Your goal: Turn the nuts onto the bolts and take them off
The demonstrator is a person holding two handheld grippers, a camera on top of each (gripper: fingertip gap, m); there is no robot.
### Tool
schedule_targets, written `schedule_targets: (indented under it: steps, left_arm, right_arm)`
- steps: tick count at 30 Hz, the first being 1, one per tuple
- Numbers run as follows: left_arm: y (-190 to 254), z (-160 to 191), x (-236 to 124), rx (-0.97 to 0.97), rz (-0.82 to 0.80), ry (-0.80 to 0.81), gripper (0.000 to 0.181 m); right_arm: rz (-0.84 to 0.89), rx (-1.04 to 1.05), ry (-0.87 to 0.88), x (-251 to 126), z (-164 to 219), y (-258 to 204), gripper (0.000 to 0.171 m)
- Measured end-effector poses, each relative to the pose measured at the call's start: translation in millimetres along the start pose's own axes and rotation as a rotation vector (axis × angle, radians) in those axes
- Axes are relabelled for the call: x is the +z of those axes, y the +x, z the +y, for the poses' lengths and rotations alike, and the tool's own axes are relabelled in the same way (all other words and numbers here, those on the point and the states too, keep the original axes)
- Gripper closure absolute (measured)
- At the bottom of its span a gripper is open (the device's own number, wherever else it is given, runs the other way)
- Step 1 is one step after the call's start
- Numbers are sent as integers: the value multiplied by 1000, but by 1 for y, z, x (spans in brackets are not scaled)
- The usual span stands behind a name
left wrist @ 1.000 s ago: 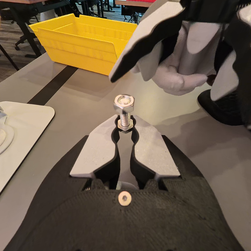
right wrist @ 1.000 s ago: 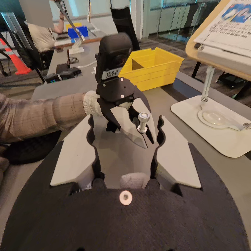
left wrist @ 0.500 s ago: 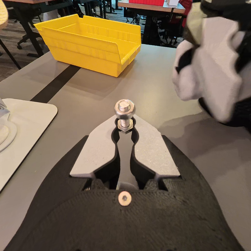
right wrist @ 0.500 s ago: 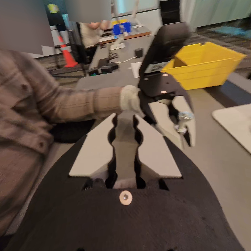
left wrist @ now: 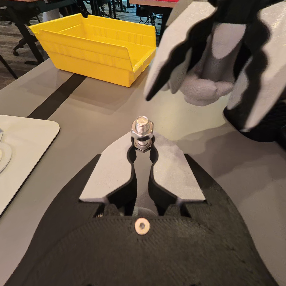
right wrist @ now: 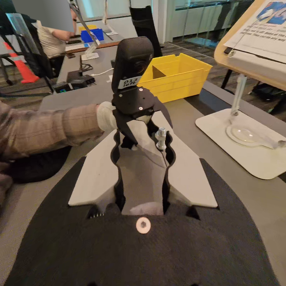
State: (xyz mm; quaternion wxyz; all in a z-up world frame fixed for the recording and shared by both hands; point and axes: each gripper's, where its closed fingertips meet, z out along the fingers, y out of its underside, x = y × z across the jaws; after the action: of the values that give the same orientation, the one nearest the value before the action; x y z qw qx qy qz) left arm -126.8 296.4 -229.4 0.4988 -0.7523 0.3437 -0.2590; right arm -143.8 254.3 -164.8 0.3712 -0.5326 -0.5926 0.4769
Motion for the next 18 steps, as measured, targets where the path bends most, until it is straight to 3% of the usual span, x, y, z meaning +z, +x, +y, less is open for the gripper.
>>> schedule_targets:
  steps: [3,7,13,14,16,18]
  left_arm:
    - [4,-2,2,14,11,3,167]
    - [9,-6,2,26,27,13,168]
    - [13,-12,1,12,49,49,167]
    - [13,-16,0,8,45,74,164]
    - [11,-24,-1,-12,29,109,133]
    - [6,-26,-2,-11,1,122,124]
  right_arm:
    - [108,-39,-24,9,5,17,121]
    - [111,-17,-51,20,16,22,153]
    - [90,17,19,17,11,20,154]
    - [89,29,46,14,7,21,154]
    - [95,51,89,4,-3,24,154]
    - [145,25,135,-20,-20,35,154]
